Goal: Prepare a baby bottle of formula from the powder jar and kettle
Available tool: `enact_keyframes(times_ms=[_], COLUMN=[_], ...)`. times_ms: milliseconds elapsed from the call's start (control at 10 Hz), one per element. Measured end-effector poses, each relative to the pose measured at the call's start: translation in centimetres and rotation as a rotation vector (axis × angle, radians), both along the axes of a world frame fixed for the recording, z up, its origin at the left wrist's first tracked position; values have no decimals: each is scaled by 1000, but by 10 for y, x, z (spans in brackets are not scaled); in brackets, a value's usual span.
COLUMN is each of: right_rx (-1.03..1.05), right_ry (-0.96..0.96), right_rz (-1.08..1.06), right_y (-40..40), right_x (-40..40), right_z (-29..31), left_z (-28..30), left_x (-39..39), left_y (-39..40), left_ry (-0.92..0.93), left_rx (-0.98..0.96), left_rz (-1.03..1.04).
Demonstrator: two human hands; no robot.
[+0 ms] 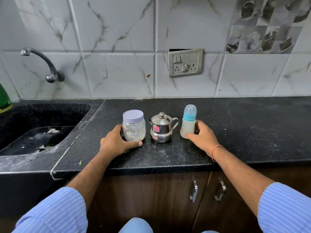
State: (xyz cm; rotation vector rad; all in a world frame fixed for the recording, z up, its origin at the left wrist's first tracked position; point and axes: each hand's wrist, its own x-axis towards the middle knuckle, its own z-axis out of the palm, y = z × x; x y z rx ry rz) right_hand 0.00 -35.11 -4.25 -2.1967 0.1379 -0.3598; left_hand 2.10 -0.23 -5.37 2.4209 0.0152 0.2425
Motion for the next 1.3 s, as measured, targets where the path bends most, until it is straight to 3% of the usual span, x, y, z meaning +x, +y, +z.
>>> enact_keyframes(times_ms=[1000,1100,1200,1300], right_rx=[-126,-296,-534,-710], right_ry=[-64,-220,-377,-532], right_rz=[7,-65,-145,-67], right_y=[4,8,17,42], right_x=[-9,-12,-22,-34], right_z=[-3,-6,-3,-5], left_z=[5,6,5,2], left_x=[-9,-10,-14,-28], left_y=[-3,-6,-10,-20], left_ry=[-16,-29,-155,-424], left_rx=[27,1,49,167], left_rz=[-1,24,54,18])
